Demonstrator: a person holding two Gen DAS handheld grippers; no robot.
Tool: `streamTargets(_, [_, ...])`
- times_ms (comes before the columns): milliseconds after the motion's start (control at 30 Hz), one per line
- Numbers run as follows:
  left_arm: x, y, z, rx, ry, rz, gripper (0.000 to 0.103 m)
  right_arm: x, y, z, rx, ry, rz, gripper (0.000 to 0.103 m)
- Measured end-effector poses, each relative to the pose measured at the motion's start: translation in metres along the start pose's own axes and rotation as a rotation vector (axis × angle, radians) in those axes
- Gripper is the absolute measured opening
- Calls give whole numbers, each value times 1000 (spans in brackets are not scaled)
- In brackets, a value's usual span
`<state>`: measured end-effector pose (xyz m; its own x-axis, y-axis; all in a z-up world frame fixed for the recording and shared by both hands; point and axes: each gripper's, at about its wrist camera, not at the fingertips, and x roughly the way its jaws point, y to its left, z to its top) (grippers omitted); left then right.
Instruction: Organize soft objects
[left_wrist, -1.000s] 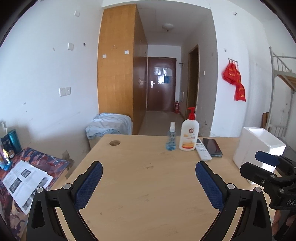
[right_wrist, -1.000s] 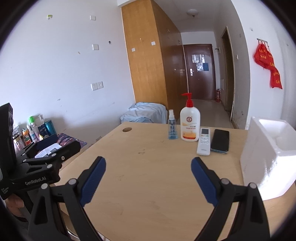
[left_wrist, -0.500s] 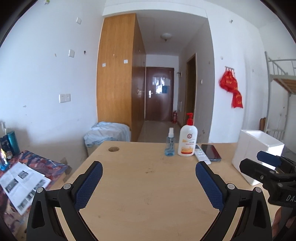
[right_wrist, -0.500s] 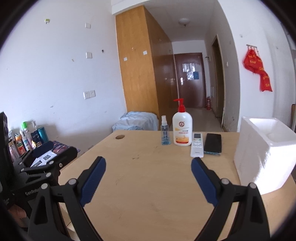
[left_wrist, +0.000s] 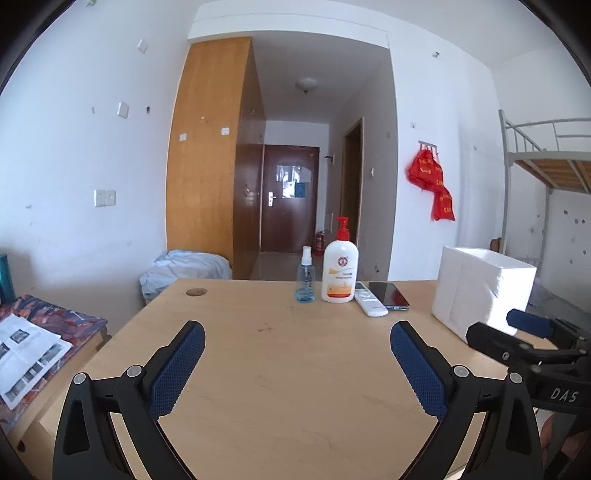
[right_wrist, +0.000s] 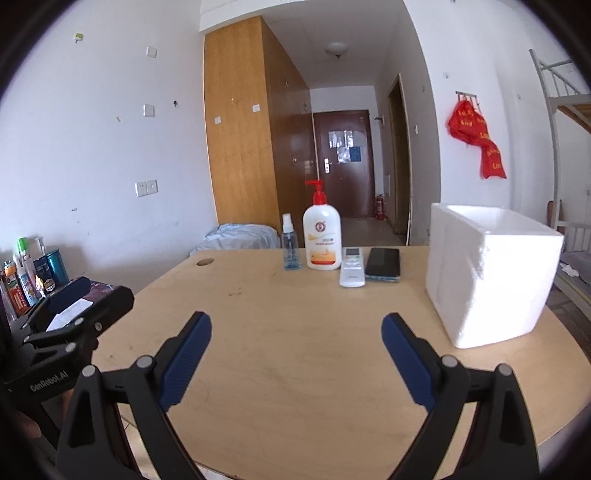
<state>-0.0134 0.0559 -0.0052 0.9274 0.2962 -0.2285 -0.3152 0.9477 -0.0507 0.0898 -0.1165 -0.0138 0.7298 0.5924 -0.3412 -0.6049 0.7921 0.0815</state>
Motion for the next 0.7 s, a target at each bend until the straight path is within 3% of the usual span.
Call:
streamTargets(167, [-6, 0, 1, -20, -2, -77, 101, -12, 0, 2, -13, -36, -62, 96])
streamTargets(367, [-3, -2, -2, -34, 18, -100, 101, -20, -4, -1, -21, -53, -119, 96])
streamTargets(700, [0, -1, -3, -41, 30, -64, 101, -14, -13, -2, -3, -34, -116, 96])
